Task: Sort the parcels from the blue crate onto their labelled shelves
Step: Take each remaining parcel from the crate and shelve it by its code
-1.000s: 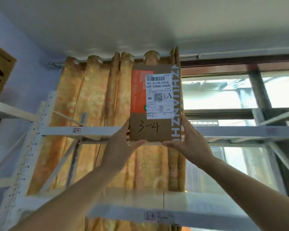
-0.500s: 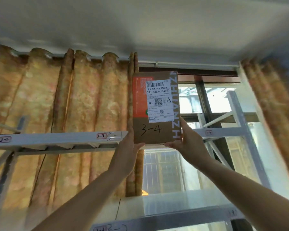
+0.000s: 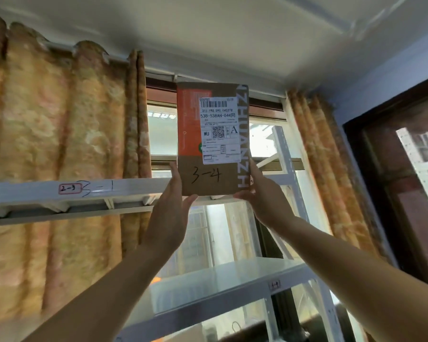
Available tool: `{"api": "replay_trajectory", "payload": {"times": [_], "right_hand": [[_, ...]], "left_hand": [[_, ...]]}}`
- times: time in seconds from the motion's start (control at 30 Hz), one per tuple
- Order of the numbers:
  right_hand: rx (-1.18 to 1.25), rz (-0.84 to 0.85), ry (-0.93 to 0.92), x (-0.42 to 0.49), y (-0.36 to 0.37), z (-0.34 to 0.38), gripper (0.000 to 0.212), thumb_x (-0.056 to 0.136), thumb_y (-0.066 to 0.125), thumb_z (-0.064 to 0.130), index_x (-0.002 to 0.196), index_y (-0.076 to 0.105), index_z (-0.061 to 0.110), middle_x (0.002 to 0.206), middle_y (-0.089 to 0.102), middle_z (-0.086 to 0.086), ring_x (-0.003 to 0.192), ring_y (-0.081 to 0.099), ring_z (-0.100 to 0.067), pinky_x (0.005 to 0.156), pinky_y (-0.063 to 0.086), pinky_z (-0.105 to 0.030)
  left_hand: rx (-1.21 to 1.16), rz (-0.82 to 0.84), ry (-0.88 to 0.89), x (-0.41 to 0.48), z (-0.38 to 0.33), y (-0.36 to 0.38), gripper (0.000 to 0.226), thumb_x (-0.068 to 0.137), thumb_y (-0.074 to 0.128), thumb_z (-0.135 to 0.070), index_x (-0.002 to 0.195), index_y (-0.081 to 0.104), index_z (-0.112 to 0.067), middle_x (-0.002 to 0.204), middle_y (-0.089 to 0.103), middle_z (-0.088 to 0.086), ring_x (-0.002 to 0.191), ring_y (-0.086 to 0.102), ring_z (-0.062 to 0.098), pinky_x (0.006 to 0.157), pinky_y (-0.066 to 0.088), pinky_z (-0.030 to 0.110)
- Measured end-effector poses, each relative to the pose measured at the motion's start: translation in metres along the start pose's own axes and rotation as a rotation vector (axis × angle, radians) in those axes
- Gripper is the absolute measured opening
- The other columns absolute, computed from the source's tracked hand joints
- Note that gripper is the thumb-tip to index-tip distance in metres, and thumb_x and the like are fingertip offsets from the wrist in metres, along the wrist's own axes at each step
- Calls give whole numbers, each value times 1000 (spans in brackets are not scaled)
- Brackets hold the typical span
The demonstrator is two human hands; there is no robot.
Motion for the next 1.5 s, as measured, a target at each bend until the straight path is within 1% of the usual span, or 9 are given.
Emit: {"api": "replay_trajectory", "payload": {"times": [0.1, 0.43, 0.6, 0.7, 0.77, 0.93, 1.03, 1.13, 1.5], "right_hand": [[71, 6, 51, -24, 8, -17, 60, 88, 60, 3, 119, 42, 51, 94, 58, 33, 74, 61, 18, 58, 43, 1], [-20, 100, 226, -95, 36, -65, 63, 85, 65, 4, 138, 42, 28, 97, 59, 19, 80, 58, 7, 69, 45, -3], [-22, 141, 317, -112, 39, -106, 58, 86, 61, 2, 134, 46, 32, 88, 61, 25, 78, 63, 6, 73, 53, -9], [3, 130, 365, -120, 36, -139, 57, 86, 59, 0, 126, 48, 40, 82, 64, 20, 75, 65, 5, 69, 53, -9], [42, 131, 401, -123, 35, -165, 55, 87, 56, -1, 125, 49, 38, 84, 66, 15, 80, 67, -3, 78, 58, -22], [107, 222, 452, -119, 35, -247, 59, 88, 50, -6, 133, 45, 32, 75, 64, 17, 75, 61, 0, 79, 51, -21], [97, 264, 450, -104, 39, -296, 60, 93, 48, 0, 131, 35, 44, 81, 63, 20, 80, 61, 1, 80, 48, -17], [136, 265, 434, -94, 52, -334, 59, 96, 44, 3, 120, 38, 56, 79, 65, 22, 82, 63, 2, 74, 47, -13], [51, 300, 350, -88, 114, -438, 51, 95, 47, 9, 140, 40, 31, 105, 64, 4, 92, 62, -14, 83, 54, -37]], "left_hand": [[-15, 43, -22, -22, 8, 17, 78, 95, 47, -25, 148, -11, -26, 149, 38, 1, 131, 45, 21, 104, 38, 36], [9, 246, -100, -101, 43, 75, 90, 94, 51, -27, 141, -25, -38, 143, 47, -2, 116, 60, 22, 99, 47, 41], [-156, 304, -242, -119, 47, 122, 72, 98, 41, -35, 124, -16, -71, 134, 49, -18, 122, 55, 20, 104, 40, 38], [-139, 294, -208, -122, 46, 158, 59, 101, 36, -31, 115, 4, -78, 141, 46, -11, 118, 53, 8, 96, 44, 13], [-209, 296, -255, -124, 48, 186, 54, 100, 41, -28, 130, 9, -59, 146, 40, -6, 115, 48, 4, 77, 38, -7], [-182, 373, -284, -115, 52, 264, 91, 94, 53, -24, 126, -27, -51, 144, 42, -15, 123, 49, -1, 102, 25, 6], [-183, 389, -313, -105, 66, 311, 89, 92, 56, -23, 131, -23, -37, 152, 29, -11, 131, 42, 4, 100, 24, 0], [-82, 344, -310, -101, 78, 346, 89, 94, 53, -23, 138, -23, -36, 150, 33, -11, 129, 46, 7, 105, 35, 20], [230, 269, -396, -106, 121, 410, 80, 89, 58, -20, 147, 5, -36, 103, 71, 2, 86, 69, 22, 72, 54, 35]]}}
Point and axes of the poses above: each hand's wrist, its own x-axis towards the middle knuckle, its own y-axis out of the palm, z = x × y, the point moved 6 cm from there along x, towards the middle knuckle
